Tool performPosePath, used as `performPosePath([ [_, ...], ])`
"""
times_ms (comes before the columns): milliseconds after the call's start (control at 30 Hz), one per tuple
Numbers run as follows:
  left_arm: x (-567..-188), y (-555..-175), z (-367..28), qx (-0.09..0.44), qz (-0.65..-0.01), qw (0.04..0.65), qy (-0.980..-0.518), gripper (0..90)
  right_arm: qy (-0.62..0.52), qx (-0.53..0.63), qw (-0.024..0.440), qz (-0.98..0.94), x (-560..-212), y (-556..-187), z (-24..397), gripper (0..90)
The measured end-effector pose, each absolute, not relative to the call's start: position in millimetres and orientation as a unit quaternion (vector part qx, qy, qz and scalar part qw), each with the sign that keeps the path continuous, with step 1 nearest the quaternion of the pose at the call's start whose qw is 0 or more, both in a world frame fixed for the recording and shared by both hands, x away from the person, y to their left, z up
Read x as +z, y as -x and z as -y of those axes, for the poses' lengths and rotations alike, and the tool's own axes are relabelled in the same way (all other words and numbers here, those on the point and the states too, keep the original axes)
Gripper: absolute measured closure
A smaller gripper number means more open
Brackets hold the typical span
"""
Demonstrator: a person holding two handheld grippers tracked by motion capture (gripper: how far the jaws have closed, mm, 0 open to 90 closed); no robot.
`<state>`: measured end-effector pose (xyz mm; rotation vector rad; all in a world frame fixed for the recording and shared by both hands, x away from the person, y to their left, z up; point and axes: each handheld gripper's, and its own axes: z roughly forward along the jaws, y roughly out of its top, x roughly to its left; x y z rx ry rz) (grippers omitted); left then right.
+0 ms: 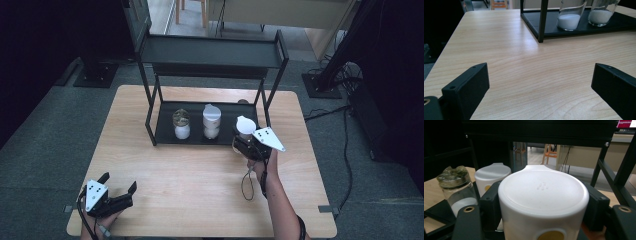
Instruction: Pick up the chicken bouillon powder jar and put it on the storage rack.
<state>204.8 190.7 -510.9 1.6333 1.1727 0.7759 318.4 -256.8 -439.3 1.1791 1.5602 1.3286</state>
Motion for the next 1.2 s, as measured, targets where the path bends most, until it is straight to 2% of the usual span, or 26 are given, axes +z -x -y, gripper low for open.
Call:
performPosePath([
  [1200,-511,-204,-191,0.316,-0.480,0.475,-0.667,1.4,-0.492,0.501,0.398,-0.590,-455,-364,257,30.7],
])
